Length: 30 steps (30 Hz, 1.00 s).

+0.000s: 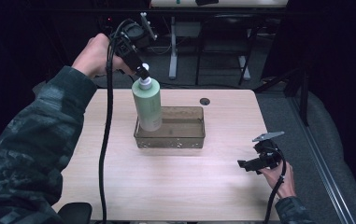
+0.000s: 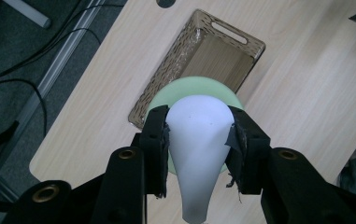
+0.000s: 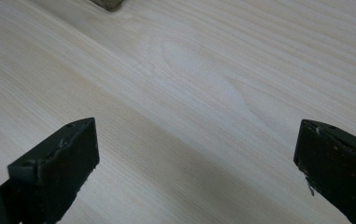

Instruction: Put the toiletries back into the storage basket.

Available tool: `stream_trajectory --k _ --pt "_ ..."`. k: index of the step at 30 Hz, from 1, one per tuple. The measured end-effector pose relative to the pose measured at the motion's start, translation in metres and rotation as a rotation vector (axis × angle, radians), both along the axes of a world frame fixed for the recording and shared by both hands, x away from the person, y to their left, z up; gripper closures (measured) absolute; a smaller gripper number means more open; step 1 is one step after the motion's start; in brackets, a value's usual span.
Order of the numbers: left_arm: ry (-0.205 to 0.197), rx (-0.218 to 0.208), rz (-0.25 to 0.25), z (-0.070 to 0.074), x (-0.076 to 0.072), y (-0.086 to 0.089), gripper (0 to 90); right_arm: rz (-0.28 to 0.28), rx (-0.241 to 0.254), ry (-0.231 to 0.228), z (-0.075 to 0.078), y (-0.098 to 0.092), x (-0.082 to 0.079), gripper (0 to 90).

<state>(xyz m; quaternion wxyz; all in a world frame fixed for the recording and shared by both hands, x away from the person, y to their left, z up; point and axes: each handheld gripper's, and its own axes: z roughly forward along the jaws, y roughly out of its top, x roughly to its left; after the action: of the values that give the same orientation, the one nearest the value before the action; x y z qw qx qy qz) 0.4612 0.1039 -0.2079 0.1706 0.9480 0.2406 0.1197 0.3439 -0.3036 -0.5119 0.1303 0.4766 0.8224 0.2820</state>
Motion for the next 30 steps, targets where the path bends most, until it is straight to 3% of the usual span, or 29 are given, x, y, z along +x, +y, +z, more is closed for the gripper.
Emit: stream_trajectory --k 30 --pt "-0.038 -0.016 0.066 -0.009 0.019 0.007 63.1 0.000 0.007 -0.002 0.000 0.001 0.000 0.0"
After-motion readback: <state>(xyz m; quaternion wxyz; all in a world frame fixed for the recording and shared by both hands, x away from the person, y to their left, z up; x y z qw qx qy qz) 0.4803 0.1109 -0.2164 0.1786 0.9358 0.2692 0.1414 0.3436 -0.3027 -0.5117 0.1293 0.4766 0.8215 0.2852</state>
